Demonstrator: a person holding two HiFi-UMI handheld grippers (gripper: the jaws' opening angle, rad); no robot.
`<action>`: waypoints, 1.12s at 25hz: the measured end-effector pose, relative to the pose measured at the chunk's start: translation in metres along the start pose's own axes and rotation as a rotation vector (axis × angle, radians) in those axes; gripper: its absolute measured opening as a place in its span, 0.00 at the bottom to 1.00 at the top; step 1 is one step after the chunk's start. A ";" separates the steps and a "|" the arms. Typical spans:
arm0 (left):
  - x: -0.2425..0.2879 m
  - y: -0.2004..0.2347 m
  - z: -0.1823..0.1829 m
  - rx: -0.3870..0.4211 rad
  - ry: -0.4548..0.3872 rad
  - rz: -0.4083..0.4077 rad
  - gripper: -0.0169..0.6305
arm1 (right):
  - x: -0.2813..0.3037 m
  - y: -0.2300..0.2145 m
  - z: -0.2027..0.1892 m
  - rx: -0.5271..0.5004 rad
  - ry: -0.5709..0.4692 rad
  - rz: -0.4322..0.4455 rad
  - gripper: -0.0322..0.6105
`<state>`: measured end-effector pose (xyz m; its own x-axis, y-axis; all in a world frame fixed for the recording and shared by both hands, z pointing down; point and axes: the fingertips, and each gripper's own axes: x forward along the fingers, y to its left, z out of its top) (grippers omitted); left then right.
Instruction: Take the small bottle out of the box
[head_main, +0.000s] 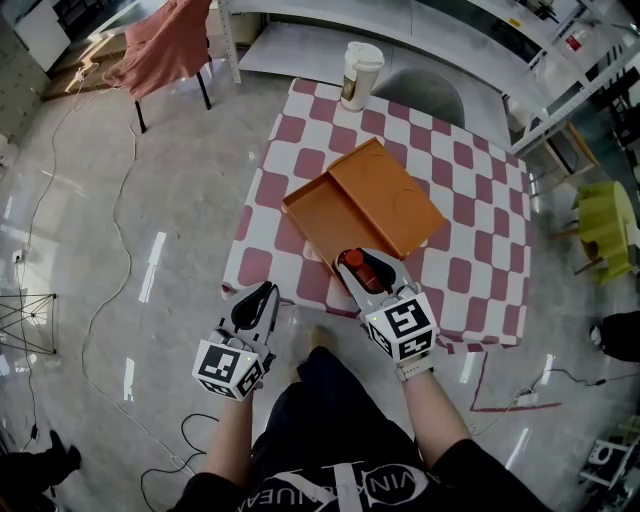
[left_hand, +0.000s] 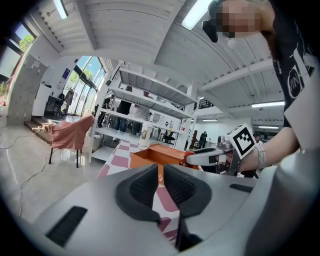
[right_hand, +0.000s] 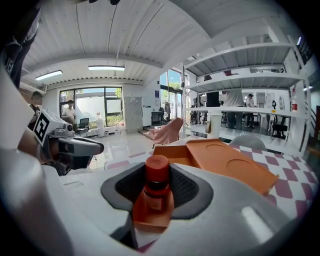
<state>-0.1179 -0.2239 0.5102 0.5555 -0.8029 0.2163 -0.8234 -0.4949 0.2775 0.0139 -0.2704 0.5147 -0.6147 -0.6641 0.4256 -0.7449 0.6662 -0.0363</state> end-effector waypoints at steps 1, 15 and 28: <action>0.001 0.000 0.001 0.002 -0.002 -0.003 0.08 | -0.001 -0.001 0.002 0.003 -0.006 -0.002 0.27; 0.005 -0.009 0.026 0.035 -0.040 -0.038 0.08 | -0.024 -0.008 0.024 0.059 -0.078 -0.032 0.27; 0.002 -0.015 0.049 0.053 -0.078 -0.054 0.08 | -0.050 -0.016 0.050 0.064 -0.137 -0.082 0.27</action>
<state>-0.1105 -0.2344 0.4605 0.5903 -0.7969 0.1281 -0.7985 -0.5535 0.2366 0.0436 -0.2651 0.4493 -0.5777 -0.7581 0.3026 -0.8062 0.5879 -0.0662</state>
